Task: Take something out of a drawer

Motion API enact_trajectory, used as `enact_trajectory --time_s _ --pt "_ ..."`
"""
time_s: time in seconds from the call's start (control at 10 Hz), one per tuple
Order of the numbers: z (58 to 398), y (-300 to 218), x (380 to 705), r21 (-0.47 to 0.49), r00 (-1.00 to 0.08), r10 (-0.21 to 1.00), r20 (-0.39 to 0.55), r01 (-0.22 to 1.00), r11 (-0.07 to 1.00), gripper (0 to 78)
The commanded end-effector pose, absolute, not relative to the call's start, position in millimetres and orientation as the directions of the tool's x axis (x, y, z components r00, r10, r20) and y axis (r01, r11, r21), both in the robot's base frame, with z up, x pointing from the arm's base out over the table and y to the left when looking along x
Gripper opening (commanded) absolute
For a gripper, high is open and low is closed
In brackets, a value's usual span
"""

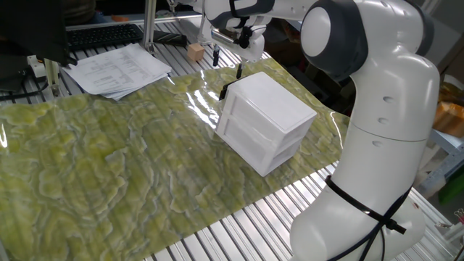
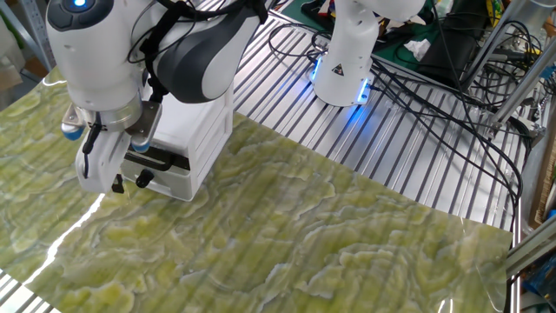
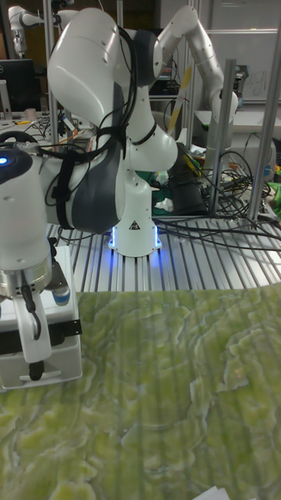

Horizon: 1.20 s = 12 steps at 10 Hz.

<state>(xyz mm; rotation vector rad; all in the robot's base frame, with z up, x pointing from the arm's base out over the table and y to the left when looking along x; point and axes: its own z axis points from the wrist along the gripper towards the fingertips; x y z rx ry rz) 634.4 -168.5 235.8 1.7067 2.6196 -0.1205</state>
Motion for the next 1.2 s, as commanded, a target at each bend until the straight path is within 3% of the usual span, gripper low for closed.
enact_trajectory --time_s 0.1,1.2 --pt "235.9 -173.7 651.5 -0.046 -0.305 0.952 -0.029 0.952 0.304 77.5" --pt "229.3 -180.0 653.5 -0.063 -0.319 0.947 -0.038 0.947 0.316 77.5"
